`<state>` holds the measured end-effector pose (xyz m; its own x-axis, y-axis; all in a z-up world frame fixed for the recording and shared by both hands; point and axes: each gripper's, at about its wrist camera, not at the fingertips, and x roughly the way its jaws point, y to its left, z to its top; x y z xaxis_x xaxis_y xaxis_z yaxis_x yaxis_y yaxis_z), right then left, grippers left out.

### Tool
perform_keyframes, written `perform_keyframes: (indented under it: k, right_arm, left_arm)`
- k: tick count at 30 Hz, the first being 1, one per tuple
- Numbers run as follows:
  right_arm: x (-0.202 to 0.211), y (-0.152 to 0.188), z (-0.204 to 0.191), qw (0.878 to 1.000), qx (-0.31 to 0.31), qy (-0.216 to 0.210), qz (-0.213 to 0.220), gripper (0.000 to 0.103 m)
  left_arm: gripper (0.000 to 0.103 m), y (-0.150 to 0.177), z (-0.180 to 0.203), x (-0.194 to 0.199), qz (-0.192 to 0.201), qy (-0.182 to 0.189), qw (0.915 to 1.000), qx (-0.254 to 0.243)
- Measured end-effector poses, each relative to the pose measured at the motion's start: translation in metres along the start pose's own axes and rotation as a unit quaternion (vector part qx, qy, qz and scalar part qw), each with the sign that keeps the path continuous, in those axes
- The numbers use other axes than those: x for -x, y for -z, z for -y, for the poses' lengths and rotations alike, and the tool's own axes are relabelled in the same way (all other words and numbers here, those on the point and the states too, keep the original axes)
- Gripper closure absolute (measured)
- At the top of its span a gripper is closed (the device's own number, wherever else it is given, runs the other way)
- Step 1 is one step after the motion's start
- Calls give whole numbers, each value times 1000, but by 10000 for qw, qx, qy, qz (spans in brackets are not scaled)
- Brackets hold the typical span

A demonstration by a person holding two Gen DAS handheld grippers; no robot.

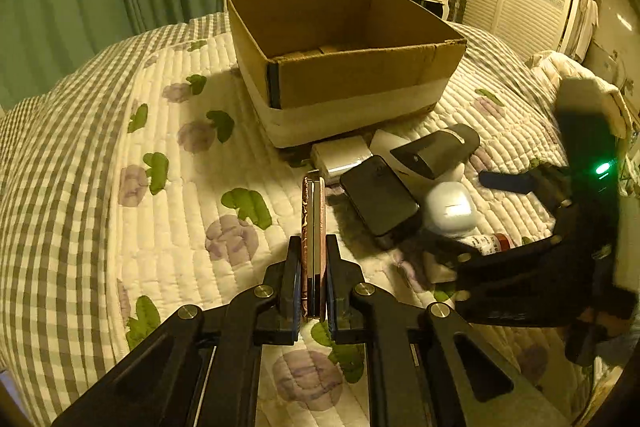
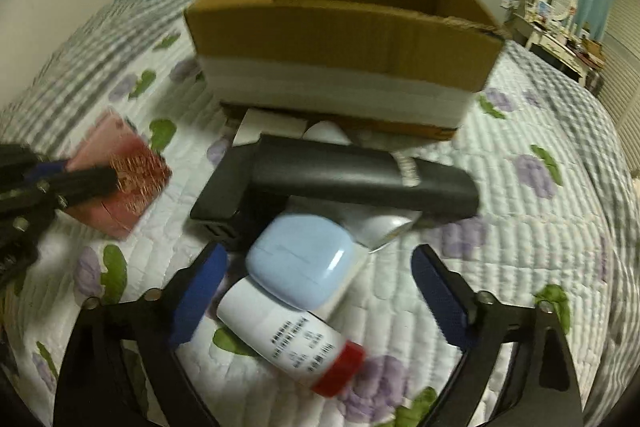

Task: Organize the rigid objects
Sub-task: 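Grasp the light blue earbud case with the right tool while the left tool holds the card, then carry the card and blue case over the cardboard box and open both tools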

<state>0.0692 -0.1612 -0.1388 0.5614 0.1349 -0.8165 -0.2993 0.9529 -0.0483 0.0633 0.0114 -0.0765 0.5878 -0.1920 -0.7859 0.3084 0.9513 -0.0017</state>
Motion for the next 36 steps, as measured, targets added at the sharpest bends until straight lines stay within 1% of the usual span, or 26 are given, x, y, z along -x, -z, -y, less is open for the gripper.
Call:
perform_keyframes:
  k: [2, 6, 7, 9, 12, 16, 19, 23, 27, 29, 31, 32, 35, 36]
  right_arm:
    - [-8, 2, -1, 9999, 36, -56, -103, 33]
    - [-2, 5, 0, 10000, 58, 24, 2, 42]
    - [0, 5, 1, 9999, 78, 122, 21, 49]
    - [5, 5, 6, 10000, 60, -17, 20, 49]
    - [12, 8, 8, 9999, 96, -113, 50, 49]
    - [30, 11, 7, 9993, 204, -210, 232, 49]
    - [49, 2, 13, 9985, 235, -271, 416, 49]
    - [86, -29, 31, 9961, 273, -322, 775, 49]
    - [115, -73, 57, 9930, 226, -294, 1119, 49]
    - [122, -98, 68, 9914, 255, -246, 1260, 49]
    - [122, -125, 77, 9908, 339, -250, 1284, 49]
    - [120, -137, 81, 9911, 360, -271, 1256, 49]
    - [107, -170, 90, 9917, 332, -279, 1207, 49]
    - [99, -179, 92, 9920, 300, -317, 1185, 49]
  left_arm:
    - [94, 1, -2, 2, -11, 40, 10000, 51]
    - [94, 1, -6, 3, -31, 56, 9999, 133]
    - [94, 2, -7, 4, -32, 54, 9999, 159]
    - [94, 1, -7, 4, -45, 43, 9998, 208]
    - [94, -2, -4, 6, -30, 31, 9997, 231]
    - [94, -8, 3, 13, 48, -20, 9999, 158]
    - [94, -20, 5, 21, 113, 19, 9998, 164]
    - [94, -51, 5, 36, 281, 12, 9995, 163]
    - [94, -103, 3, 57, 621, 5, 9979, 195]
    - [94, -132, 3, 64, 869, -115, 9960, 156]
    - [94, -163, 5, 64, 1135, -233, 9933, 8]
    - [94, -174, 5, 61, 1191, -264, 9925, -70]
    - [94, -206, 9, 39, 1195, -313, 9920, -262]
    - [94, -209, 10, 32, 1192, -310, 9919, -312]
